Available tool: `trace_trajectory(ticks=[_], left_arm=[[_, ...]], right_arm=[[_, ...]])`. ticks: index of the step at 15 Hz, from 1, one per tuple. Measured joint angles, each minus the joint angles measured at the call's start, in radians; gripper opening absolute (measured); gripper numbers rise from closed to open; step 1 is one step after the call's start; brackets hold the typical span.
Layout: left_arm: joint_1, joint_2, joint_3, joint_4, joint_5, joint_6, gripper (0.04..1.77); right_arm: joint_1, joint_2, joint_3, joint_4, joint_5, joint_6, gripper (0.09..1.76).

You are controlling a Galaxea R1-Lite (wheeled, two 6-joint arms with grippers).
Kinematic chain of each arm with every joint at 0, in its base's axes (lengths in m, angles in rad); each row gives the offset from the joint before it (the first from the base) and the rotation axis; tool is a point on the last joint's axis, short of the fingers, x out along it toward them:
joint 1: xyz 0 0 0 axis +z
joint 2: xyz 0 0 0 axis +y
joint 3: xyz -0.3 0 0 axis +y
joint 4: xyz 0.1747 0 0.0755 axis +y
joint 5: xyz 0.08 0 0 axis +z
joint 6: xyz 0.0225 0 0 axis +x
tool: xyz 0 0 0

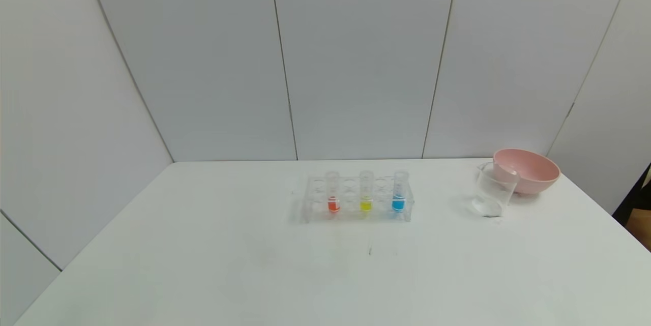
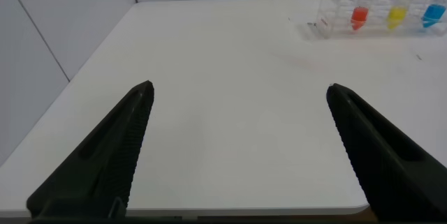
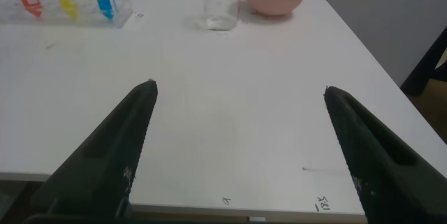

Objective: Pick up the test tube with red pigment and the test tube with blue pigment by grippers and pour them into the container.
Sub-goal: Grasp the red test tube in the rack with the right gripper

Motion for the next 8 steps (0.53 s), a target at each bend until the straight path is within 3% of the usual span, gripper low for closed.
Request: trace_trajectory(ticks=[8], left_arm=[[0.0, 0.0, 0.0, 0.0, 0.0, 0.0, 1.76]], right_arm=[[0.0, 0.0, 0.0, -0.006, 0.0, 0.015, 1.71]])
